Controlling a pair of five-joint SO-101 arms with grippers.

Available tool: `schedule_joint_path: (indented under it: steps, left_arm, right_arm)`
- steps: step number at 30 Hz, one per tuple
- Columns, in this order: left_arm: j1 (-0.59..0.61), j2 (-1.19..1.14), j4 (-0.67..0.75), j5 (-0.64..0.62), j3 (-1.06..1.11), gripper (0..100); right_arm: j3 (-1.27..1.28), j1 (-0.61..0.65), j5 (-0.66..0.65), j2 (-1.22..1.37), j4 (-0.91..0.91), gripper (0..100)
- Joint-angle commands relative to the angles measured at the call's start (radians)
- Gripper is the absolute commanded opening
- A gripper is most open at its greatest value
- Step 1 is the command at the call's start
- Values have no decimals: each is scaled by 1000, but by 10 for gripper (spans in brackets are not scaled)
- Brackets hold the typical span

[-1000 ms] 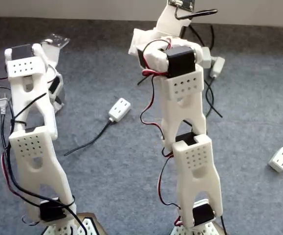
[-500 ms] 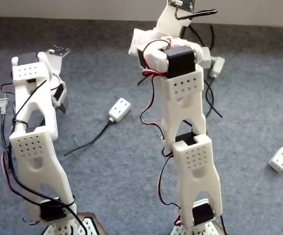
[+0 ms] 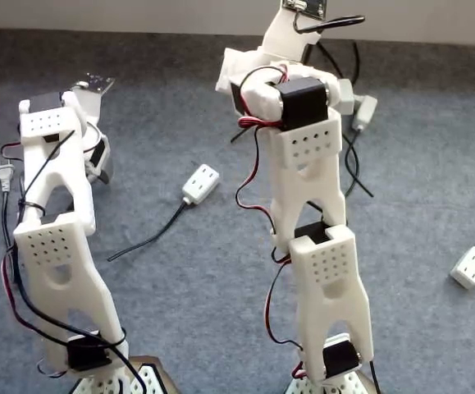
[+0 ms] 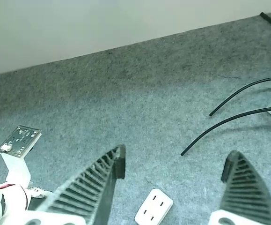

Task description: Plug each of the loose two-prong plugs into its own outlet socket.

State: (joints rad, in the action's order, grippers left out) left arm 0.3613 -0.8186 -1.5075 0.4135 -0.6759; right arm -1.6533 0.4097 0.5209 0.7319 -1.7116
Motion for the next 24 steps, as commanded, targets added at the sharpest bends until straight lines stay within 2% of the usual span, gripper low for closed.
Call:
schedule_joint_path:
  steps: [1, 16, 24]
  left_arm:
    - [31, 54, 49, -8, 1, 175]
    - [39, 33, 69, -8, 1, 175]
    - [38, -36, 132, -26, -8, 175]
  right_arm:
    - [-111, -8, -14, -53, -12, 324]
    - [-111, -8, -14, -53, -12, 324]
    - [-111, -8, -14, -53, -12, 324]
